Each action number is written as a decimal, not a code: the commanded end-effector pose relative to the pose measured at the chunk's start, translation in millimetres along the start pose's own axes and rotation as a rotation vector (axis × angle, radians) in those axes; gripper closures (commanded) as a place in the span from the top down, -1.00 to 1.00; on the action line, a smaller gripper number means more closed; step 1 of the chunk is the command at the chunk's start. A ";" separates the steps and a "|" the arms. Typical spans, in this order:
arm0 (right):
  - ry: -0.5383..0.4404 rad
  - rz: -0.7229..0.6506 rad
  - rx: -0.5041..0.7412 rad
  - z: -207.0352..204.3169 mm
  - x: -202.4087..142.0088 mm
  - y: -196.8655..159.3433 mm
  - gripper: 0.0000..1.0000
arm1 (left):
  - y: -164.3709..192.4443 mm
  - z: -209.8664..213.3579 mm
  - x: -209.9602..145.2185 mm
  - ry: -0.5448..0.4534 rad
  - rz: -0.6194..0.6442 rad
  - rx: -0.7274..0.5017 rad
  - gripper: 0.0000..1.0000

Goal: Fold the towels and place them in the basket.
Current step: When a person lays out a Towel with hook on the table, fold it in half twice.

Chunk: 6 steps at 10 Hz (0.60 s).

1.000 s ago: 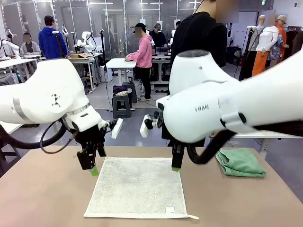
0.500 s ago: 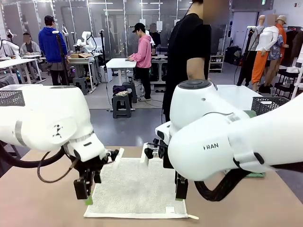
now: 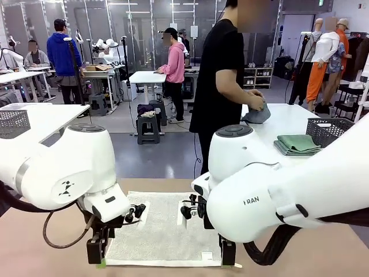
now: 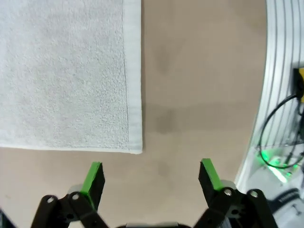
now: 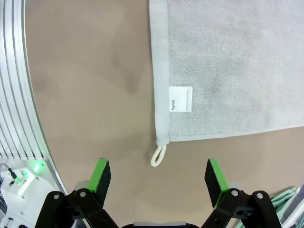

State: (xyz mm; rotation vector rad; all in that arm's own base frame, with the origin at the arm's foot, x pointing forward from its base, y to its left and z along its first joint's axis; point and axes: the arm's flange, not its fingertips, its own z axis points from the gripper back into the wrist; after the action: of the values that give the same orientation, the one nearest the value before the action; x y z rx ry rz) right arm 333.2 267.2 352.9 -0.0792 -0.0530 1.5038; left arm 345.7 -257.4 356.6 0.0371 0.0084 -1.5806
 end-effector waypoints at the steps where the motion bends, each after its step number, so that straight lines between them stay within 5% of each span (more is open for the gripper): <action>1: -0.051 0.036 0.021 -9.0 -3.8 -1.8 1.00 | -13.0 -1.8 -6.1 -0.007 0.033 0.055 1.00; 6: -0.022 0.014 0.026 -10.0 1.5 -0.3 1.00 | -7.7 -1.3 -8.5 -0.013 0.025 0.030 1.00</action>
State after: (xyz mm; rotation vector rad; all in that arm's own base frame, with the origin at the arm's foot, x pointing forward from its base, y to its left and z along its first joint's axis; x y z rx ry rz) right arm 334.7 268.9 343.5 -0.0411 -0.0514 1.5181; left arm 338.7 -246.6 355.5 0.0464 -0.0375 -1.5520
